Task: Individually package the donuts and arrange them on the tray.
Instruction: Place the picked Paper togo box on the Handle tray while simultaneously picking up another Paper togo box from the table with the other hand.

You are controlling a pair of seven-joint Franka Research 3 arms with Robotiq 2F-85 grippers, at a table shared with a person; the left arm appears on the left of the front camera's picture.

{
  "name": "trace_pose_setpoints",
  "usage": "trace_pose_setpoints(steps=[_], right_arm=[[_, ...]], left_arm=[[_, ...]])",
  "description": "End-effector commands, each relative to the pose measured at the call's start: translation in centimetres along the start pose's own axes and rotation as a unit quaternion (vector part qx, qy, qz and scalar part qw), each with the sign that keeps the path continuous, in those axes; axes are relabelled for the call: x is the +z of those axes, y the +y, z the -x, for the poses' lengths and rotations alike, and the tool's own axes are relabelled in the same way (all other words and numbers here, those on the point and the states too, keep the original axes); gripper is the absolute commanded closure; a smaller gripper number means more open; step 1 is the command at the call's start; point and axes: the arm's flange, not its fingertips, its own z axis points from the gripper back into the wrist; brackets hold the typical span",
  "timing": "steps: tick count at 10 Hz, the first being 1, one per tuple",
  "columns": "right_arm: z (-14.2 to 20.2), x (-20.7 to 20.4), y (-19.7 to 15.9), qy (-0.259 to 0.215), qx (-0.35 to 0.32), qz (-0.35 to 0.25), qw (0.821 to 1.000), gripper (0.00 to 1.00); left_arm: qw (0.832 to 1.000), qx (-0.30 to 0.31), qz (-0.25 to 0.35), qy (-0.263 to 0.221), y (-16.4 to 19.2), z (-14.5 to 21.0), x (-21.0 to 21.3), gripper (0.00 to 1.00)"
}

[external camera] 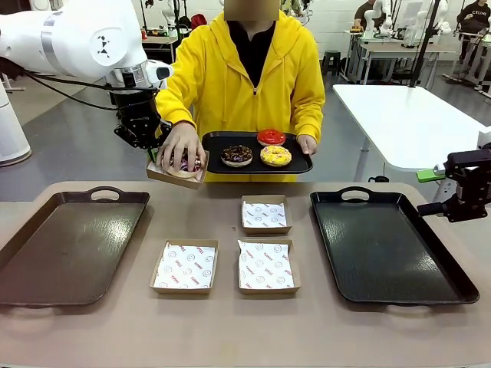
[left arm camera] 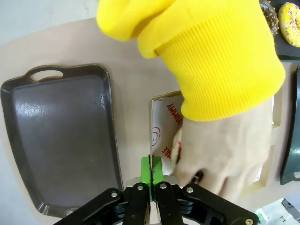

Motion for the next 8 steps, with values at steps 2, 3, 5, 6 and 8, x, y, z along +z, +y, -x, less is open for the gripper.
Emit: trace_pose_setpoints(steps=[2,3,5,6,8], right_arm=[[-0.21,-0.14,-0.01,-0.004,0.002,-0.010,1.000,0.00],[-0.21,-0.14,-0.01,-0.004,0.002,-0.010,1.000,0.00],[-0.21,-0.14,-0.01,-0.004,0.002,-0.010,1.000,0.00],[-0.21,-0.14,-0.01,-0.004,0.002,-0.010,1.000,0.00],[-0.21,-0.14,-0.01,-0.004,0.002,-0.010,1.000,0.00]], left_arm=[[1.000,0.001,-0.004,-0.005,0.18,0.05,-0.11,1.00],[1.000,0.001,-0.004,-0.005,0.18,0.05,-0.11,1.00],[1.000,0.001,-0.004,-0.005,0.18,0.05,-0.11,1.00],[1.000,0.001,-0.004,-0.005,0.18,0.05,-0.11,1.00],[1.000,0.001,-0.004,-0.005,0.18,0.05,-0.11,1.00]])
